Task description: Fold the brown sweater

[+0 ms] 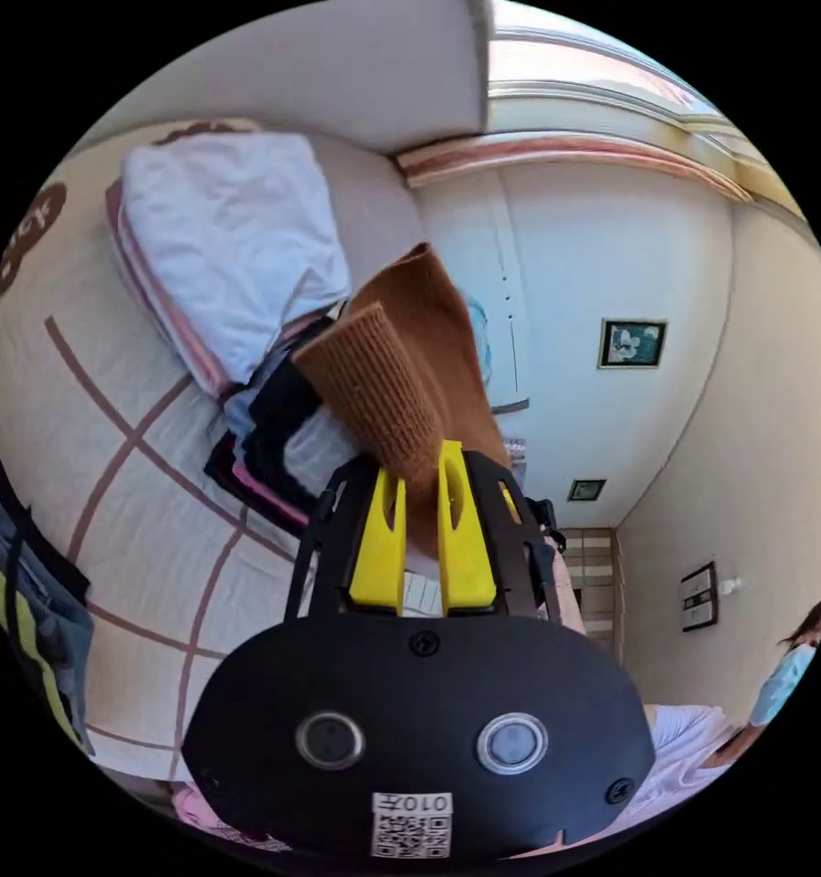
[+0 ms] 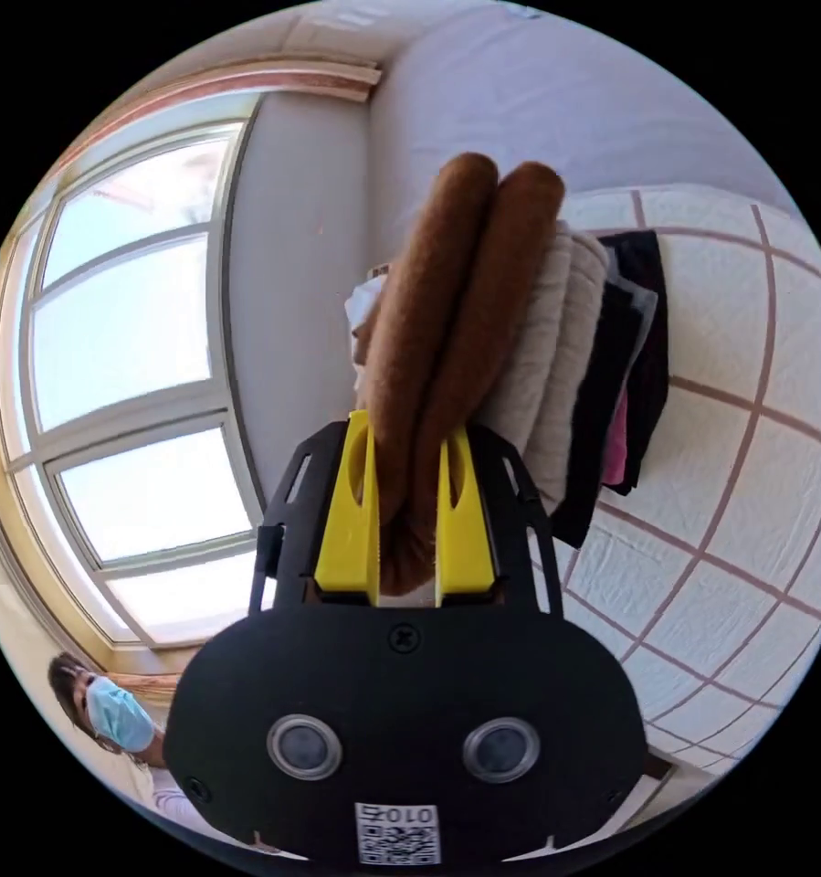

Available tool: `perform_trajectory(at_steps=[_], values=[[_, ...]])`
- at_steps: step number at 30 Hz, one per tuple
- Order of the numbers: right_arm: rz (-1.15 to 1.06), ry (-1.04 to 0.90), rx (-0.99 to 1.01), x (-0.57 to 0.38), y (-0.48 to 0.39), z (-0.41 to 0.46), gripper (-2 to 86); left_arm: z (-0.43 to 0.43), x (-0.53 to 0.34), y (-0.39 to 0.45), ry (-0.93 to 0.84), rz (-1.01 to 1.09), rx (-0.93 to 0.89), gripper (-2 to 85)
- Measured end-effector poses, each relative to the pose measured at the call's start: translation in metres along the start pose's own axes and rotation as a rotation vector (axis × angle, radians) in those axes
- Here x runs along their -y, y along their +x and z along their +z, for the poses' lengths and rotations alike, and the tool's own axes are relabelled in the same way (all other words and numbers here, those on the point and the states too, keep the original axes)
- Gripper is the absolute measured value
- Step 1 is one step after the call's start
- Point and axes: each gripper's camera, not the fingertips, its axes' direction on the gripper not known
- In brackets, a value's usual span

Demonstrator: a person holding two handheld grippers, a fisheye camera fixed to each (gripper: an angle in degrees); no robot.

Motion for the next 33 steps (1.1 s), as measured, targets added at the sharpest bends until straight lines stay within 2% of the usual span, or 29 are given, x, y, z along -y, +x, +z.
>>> perform_trajectory(at_steps=[2,3,7,11,15,19,22,25,28,33], values=[[-0.008,0.019,0.070,-0.004,0.008,-0.001,10.7,0.011,-0.001,-0.031,0.045,-0.042,-0.166,8.8],[-0.033,0.015,0.054,-0.006,0.002,0.000,10.7,0.013,0.001,-0.031,0.041,-0.029,-0.189,8.8],[-0.059,-0.004,-0.062,-0.005,-0.016,0.009,11.1,0.009,0.016,0.012,-0.034,0.119,-0.040,9.1],[-0.051,-0.021,-0.102,-0.002,-0.008,0.047,10.8,0.011,0.020,0.013,-0.096,0.099,0.070,9.5],[-0.035,0.048,-0.052,-0.007,0.012,0.071,11.0,0.004,0.014,0.025,-0.101,0.110,0.059,10.5],[-0.080,0.063,-0.034,-0.014,0.017,0.085,12.0,-0.026,-0.012,0.074,-0.078,0.188,0.197,11.4],[-0.134,0.090,-0.104,-0.028,0.016,0.091,12.1,-0.054,-0.057,0.121,-0.038,0.306,0.269,10.5],[-0.187,0.135,-0.203,-0.058,0.023,0.092,11.6,-0.068,-0.111,0.171,-0.085,0.472,0.400,9.3],[-0.247,0.216,-0.367,-0.113,0.037,0.087,11.1,-0.086,-0.173,0.221,-0.085,0.639,0.486,7.5],[-0.293,0.371,-0.667,-0.260,0.086,0.096,8.9,-0.092,-0.285,0.322,-0.096,0.995,0.646,4.8]])
